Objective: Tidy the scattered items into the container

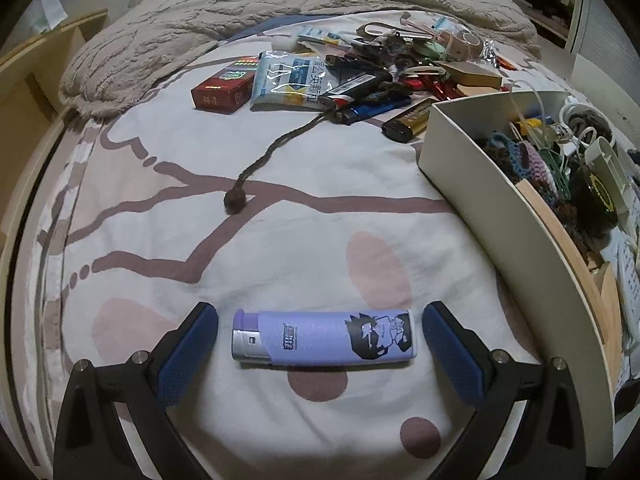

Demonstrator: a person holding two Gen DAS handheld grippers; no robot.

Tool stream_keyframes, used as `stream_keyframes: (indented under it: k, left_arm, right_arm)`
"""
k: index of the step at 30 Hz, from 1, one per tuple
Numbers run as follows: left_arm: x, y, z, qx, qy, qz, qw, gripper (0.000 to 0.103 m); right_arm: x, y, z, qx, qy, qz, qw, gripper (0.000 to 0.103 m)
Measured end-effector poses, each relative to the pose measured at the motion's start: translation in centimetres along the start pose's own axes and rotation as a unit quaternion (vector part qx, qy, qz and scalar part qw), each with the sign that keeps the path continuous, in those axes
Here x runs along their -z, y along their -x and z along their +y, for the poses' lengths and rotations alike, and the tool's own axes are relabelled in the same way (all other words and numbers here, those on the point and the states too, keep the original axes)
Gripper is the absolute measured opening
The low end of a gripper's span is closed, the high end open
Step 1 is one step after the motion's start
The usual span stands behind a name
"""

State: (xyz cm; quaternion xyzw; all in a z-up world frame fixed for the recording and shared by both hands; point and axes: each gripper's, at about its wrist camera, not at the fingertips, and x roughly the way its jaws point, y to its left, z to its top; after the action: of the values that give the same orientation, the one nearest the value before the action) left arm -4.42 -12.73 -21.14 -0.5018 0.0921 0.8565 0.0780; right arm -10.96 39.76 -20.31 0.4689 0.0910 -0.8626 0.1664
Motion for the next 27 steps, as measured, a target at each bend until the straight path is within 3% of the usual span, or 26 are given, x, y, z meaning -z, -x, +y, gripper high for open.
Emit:
stream_keyframes:
  k: [16,19,23,26,27]
  left_arm:
    - [0.7,0.1,-1.0,-0.048,0.017,-0.012,0.9986,0.103]
    - [0.7,0.2,-0.7,-0.044,0.028,-0.009,0.9986,0.103]
    - [0.6,0.3,-0.7,-0.051,0.048,0.004,0.9976,0.103]
    - [0.8,0.9,-0.9,-0.048,0.063,0.003,0.9969,0.089]
    - [0.8,1.2,-1.0,-0.047,0.067,0.001,0.9966,0.08]
  right_arm:
    - [0.6,0.5,0.6,0.024,-0.006,-0.031,0.999,0.103]
    - [0.7,1.1,0.9,0.014,-0.005,-0.041,0.999,0.09]
    - [0.8,1.4,1.1,0.011,-0.005,-0.047,0.999,0.089]
    - [0.8,1.5,1.0,0.007,-0.012,-0.046,0.999,0.089]
    - [0.8,1.6,0.9,0.007,-0.016,-0.047,0.999,0.089]
